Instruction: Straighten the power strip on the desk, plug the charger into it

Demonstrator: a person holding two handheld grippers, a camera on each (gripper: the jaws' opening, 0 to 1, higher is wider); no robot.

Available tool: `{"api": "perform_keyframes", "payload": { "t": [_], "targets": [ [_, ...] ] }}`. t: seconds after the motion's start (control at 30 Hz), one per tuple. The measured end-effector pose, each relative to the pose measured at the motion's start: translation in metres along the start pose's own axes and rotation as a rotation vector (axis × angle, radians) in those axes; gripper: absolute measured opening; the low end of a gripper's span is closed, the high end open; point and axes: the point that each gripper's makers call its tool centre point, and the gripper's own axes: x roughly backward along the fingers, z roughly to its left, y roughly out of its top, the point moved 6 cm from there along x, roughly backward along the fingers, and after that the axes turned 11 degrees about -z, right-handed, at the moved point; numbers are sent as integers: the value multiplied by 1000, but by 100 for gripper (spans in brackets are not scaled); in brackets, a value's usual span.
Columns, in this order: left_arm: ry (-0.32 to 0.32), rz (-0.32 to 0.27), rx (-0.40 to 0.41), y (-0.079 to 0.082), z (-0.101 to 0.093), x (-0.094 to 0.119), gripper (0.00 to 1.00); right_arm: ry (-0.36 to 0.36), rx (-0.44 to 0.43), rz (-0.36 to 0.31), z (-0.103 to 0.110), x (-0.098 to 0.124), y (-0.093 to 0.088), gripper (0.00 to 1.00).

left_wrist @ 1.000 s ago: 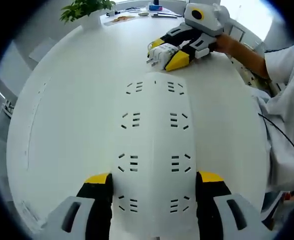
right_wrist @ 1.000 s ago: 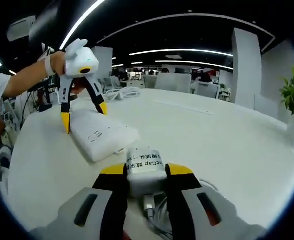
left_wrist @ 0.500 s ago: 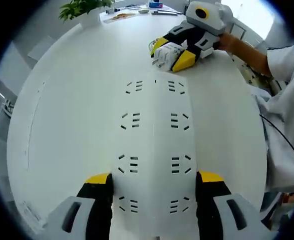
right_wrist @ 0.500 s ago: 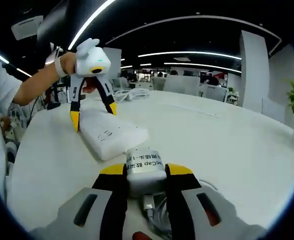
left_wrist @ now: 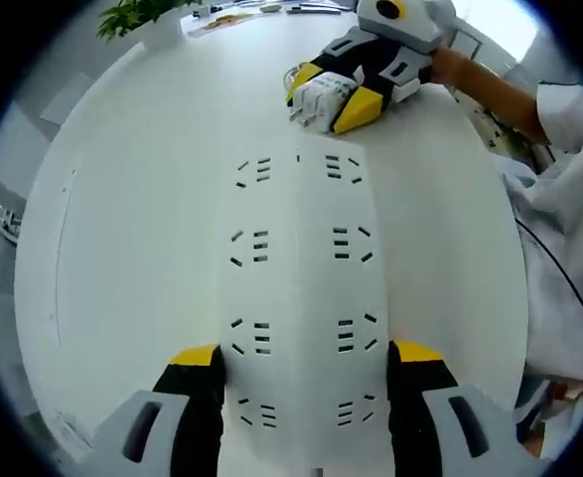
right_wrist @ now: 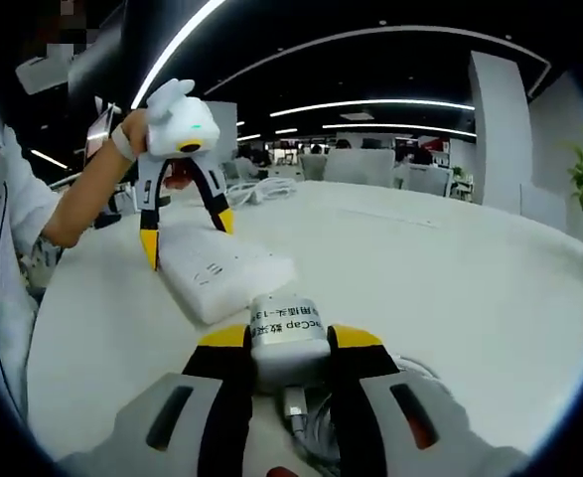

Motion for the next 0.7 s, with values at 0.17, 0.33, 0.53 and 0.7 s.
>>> {"api": "perform_keyframes", "payload": {
  "t": [0.17, 0.33, 0.53, 0.7],
  "targets": [
    [-2, -18, -2, -2, 0, 1, 67, -3, 7, -2, -1, 0, 0, 29],
    [-3, -16, -6, -1, 1, 1, 67, -4, 2, -2, -1, 0, 0, 29],
    [-13, -13, -27, 0, 2, 1, 67, 11, 5, 9, -1, 1, 0, 29],
    [-17, -35, -29, -1, 2, 1, 67, -4, -61, 0, -3, 9, 6, 33]
  ]
}}
